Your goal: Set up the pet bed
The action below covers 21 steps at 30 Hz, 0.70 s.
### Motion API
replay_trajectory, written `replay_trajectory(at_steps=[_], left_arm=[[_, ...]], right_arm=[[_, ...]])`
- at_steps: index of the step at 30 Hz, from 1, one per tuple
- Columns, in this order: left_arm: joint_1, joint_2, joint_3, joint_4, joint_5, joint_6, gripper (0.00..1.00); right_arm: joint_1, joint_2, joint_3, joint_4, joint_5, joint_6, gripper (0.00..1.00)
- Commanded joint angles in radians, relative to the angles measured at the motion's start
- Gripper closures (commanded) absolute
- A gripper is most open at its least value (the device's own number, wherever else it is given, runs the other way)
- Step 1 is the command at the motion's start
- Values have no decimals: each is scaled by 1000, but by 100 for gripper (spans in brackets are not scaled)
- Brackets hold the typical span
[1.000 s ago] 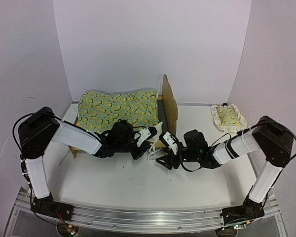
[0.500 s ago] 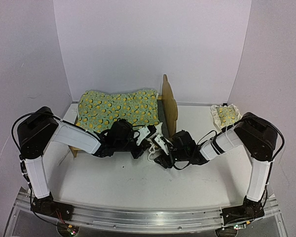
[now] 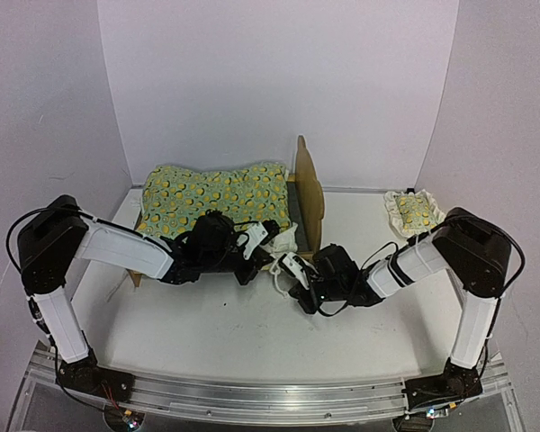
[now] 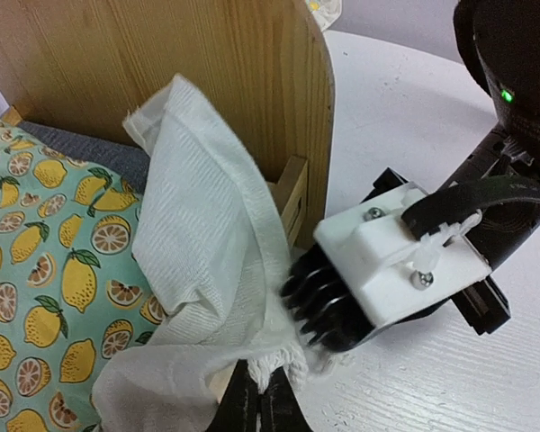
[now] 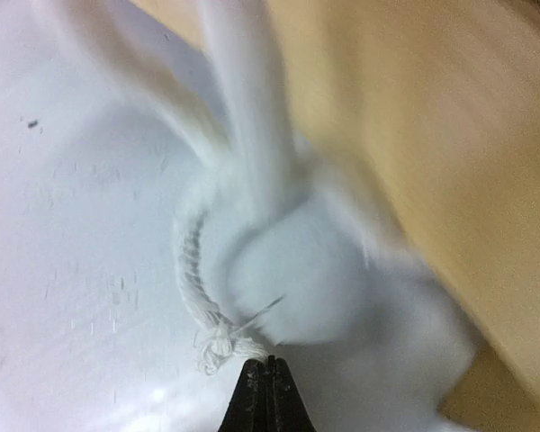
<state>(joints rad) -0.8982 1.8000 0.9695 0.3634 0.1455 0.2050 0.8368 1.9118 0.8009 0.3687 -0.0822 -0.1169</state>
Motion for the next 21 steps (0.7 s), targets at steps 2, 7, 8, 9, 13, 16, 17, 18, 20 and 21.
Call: replay_trajectory(at_steps=[2,7,8,9,13,16,17,18,20,21], left_arm=[[-3,-153,4,51,70,-26,100],[-17,-172,19,44,193,-20,100],[-19,-167,30,41,215,-26,100],[-20,-165,42,40,230,-36,100],[-37,-141,137,41,173,-59,100],[-42,-101,231,43,-70,-63,100],[-42,-70,273,43,-168,-60,100],[-42,-46,311,43,-266,-46,100],[-42,-12,373,47,-423,-34,100],[-41,5,399,49,-489,-29,100]], right_arm=[[2,-165,-133,-108,77,137,100],[3,-260,-213,-121,192,261,100],[2,-271,-218,-129,213,276,100],[2,-280,-221,-133,244,301,100],[2,-269,-200,-145,320,360,100],[3,-229,-149,-169,359,403,100],[2,-215,-131,-181,360,411,100],[2,-202,-116,-189,353,413,100],[3,-178,-99,-199,337,410,100],[2,-165,-91,-215,343,415,100]])
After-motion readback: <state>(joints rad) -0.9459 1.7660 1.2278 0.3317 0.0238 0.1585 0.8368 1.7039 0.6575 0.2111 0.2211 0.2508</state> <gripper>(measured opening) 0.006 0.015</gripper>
